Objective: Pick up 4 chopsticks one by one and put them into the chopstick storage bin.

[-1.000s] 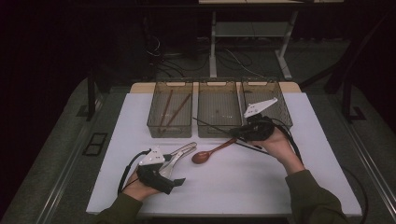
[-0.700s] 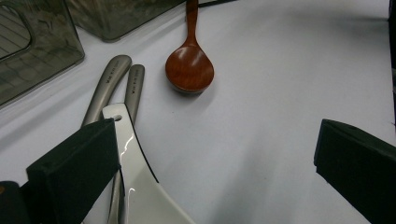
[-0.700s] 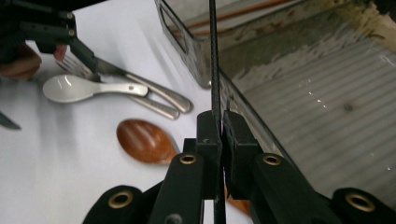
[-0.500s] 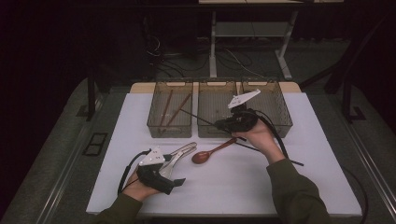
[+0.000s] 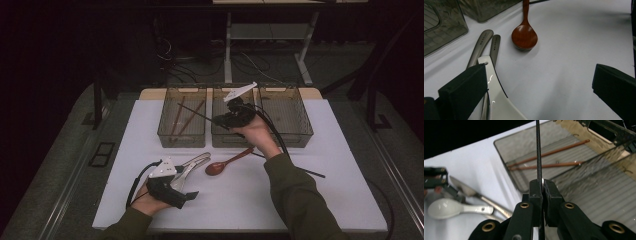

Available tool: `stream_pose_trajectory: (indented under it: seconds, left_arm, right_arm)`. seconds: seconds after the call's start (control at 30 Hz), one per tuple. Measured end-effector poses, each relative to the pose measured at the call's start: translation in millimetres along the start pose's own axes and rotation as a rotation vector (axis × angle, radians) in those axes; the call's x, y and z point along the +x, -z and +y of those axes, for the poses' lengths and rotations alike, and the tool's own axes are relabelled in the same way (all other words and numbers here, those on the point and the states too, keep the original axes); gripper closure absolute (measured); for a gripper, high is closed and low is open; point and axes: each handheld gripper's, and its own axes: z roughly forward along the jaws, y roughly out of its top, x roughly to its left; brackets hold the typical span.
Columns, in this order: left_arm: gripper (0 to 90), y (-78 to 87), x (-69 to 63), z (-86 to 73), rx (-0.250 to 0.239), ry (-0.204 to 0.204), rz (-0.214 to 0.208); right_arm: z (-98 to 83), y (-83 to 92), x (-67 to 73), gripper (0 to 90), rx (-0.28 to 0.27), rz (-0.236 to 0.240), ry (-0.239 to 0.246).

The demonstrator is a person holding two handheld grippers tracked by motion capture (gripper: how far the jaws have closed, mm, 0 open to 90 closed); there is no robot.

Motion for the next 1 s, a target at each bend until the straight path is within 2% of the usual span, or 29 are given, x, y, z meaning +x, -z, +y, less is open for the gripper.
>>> stream_pose_trajectory:
  seconds: [0.17, 0.4, 0.6, 0.77, 1.0]
  left_arm:
    - [0.0, 0.7, 0.1, -0.1, 0.006, -0.01, 0.001]
    - [0.0, 1.7, -0.1, -0.4, -0.006, 0.002, 0.003]
    - [0.0, 2.2, -1.0, -0.6, 0.0, -0.011, 0.001]
    - [0.0, 2.6, -1.1, -0.5, -0.004, -0.013, 0.0]
    - [0.0, 2.1, -1.9, -0.5, -0.003, -0.013, -0.005]
  right_arm:
    - [15.0, -17.8, 0.6, 85.7, 0.006, -0.006, -0.004]
    - [37.3, -44.6, 5.5, 85.6, 0.011, -0.008, -0.007]
    - [55.2, -68.5, 9.6, 85.6, 0.023, -0.019, 0.001]
    - [61.1, -87.3, 11.2, 85.7, 0.035, -0.026, 0.001]
    - [63.0, -106.3, 9.4, 85.6, 0.056, -0.039, -0.029]
